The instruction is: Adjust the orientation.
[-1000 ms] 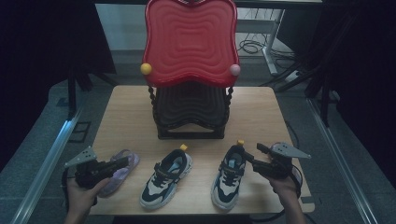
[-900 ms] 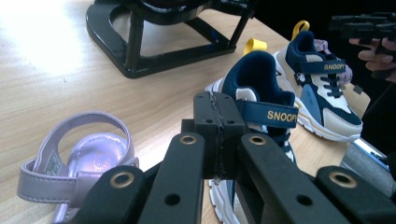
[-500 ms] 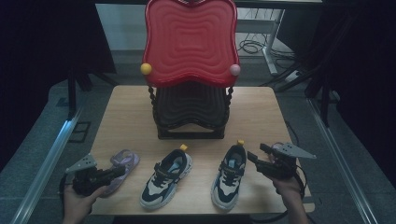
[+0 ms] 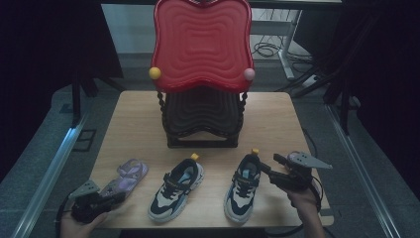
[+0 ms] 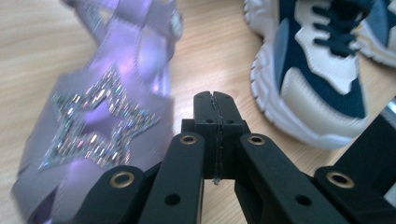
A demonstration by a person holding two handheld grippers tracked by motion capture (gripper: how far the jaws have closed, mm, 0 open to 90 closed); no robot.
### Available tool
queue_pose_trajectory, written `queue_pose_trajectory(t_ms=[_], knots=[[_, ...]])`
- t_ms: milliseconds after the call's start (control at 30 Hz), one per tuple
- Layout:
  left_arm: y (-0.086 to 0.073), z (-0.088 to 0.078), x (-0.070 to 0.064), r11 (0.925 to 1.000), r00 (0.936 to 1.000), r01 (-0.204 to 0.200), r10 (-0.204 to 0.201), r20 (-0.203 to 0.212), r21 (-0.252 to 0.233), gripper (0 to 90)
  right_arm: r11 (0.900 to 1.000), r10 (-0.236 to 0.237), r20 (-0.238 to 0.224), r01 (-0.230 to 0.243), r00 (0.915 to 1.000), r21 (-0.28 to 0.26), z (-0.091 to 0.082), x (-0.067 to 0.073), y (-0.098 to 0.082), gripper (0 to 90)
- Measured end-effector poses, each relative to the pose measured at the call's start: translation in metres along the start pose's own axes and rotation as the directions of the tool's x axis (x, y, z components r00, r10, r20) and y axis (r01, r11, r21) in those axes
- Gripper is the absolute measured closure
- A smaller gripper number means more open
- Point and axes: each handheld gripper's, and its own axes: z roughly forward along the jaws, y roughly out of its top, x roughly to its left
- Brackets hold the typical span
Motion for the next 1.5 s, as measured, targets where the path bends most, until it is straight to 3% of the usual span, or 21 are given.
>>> queue_pose_trajectory(t_ms=[200,633,833,1500], knots=[[-0.009,0.002,0.002,0.9991,0.9996,-0.002,0.003,-0.029,0.042,90.0,1.0,0.018,-0.012,-0.018,0.9998,-0.016,-0.001,0.001,0.0,32.4],[-0.016,0.006,0.003,0.9981,0.999,0.012,-0.01,-0.045,0.061,90.0,0.999,0.034,-0.012,-0.035,0.9993,-0.03,-0.002,0.0,-0.001,32.7],[-0.018,0.003,0.005,0.9975,0.9972,0.014,-0.009,-0.075,0.069,89.9,0.998,0.046,-0.012,-0.046,0.9989,-0.033,-0.002,0.0,-0.002,32.8],[-0.018,-0.008,0.031,0.9947,0.992,0.07,-0.062,-0.11,0.075,89.8,0.997,0.072,-0.026,-0.073,0.997,-0.038,-0.003,-0.002,-0.001,33.8]])
